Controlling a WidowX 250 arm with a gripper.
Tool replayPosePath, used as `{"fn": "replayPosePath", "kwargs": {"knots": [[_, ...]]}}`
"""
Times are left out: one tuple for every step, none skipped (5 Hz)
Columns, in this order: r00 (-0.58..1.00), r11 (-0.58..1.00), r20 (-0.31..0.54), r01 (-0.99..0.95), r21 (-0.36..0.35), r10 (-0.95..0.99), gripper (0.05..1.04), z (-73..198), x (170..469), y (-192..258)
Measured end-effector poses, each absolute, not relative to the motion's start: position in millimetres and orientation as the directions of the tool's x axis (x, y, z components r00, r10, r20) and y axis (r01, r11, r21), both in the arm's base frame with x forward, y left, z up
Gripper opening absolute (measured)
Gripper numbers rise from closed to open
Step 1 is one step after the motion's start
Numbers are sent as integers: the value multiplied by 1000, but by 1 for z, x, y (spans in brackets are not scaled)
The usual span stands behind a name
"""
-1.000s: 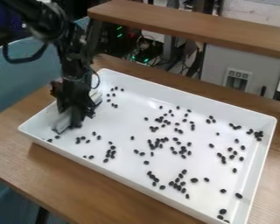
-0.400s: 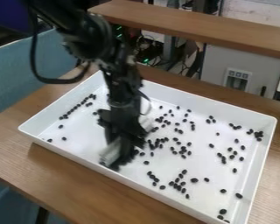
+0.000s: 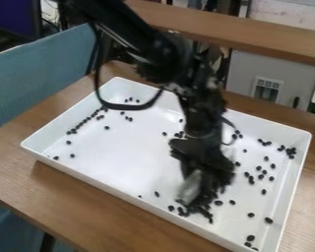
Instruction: Sweep into pile
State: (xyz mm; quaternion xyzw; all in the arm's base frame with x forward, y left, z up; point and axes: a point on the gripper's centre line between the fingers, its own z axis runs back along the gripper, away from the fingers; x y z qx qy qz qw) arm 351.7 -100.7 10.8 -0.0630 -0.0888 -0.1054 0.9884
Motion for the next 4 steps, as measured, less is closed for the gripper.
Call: {"fn": "replayPosePath", "kwargs": {"knots": [[960,964,198,226,-141,-196,393,16,351,-146],[967,967,143,227,-117,-209,392,20,347,-138],[983,993,169,84,-81,-70,392,51,361,-80],[979,998,203,2,-63,11,392,66,370,-32]]}}
